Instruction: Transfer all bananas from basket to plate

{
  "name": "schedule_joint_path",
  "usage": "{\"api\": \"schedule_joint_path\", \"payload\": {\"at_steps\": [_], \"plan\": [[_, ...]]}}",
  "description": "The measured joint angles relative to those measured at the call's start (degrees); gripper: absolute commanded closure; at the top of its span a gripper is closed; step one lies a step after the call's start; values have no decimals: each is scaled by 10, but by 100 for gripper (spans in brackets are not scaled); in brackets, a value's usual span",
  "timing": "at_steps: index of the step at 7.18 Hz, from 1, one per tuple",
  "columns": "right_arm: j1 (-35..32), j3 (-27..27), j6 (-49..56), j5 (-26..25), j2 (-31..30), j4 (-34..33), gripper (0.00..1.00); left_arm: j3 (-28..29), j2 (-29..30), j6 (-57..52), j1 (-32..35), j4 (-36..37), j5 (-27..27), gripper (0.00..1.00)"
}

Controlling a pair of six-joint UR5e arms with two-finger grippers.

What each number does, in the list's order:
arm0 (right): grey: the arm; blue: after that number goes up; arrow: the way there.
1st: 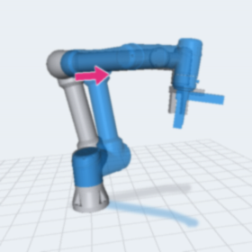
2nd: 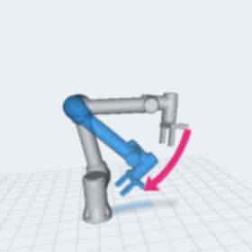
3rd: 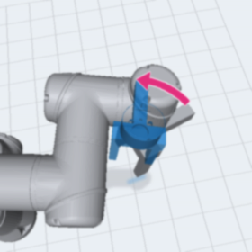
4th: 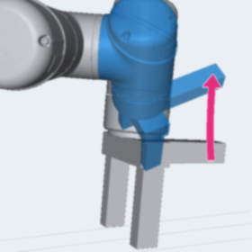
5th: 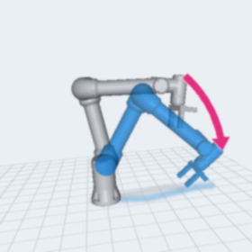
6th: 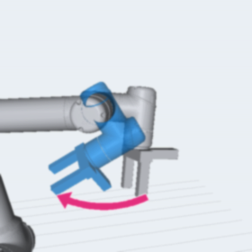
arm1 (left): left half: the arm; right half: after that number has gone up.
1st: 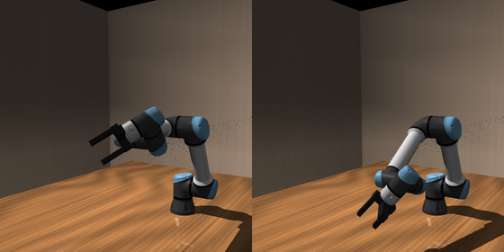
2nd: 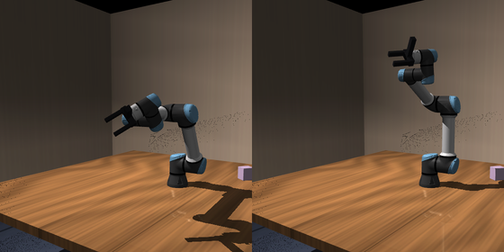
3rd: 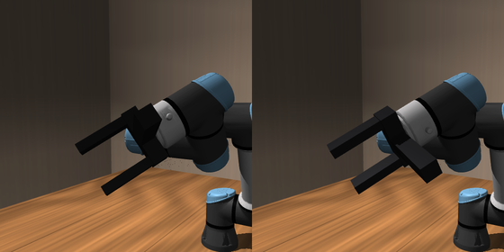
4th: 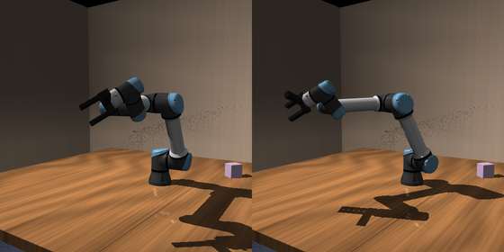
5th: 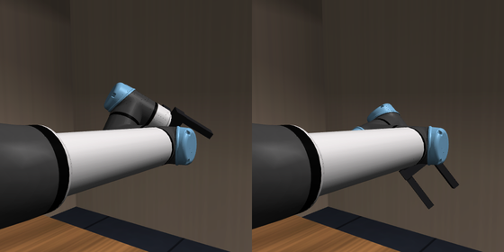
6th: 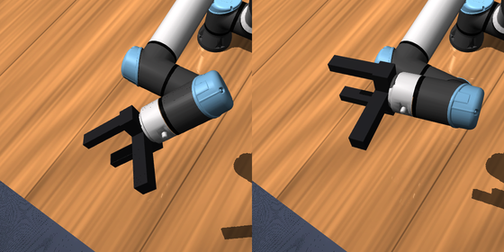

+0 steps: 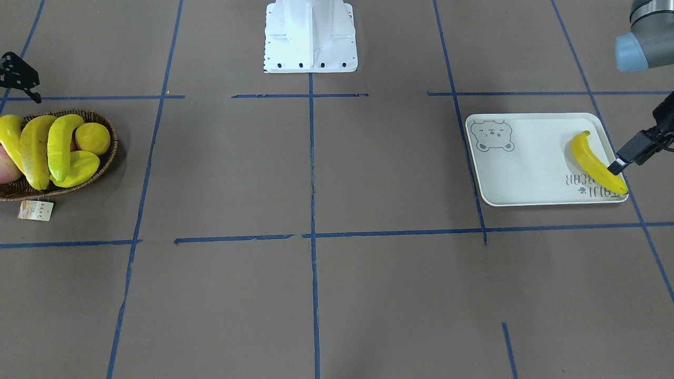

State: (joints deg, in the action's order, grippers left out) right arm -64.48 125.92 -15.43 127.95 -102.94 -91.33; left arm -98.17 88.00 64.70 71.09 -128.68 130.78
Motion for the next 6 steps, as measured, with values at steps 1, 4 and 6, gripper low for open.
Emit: {"api": "schedule_joint_path", "payload": {"at_steps": [1,4,6], "plan": [[3,-5,-50,-1,-13,49,2,-4,0,1,-3,0,1,0],[94,-29,-239,-48,-49,229,8,-6,-2,3,-8,-2,4,0],[157,-43,-305,-108,-70,293,15,-6,-2,3,-10,-2,4,0]]}}
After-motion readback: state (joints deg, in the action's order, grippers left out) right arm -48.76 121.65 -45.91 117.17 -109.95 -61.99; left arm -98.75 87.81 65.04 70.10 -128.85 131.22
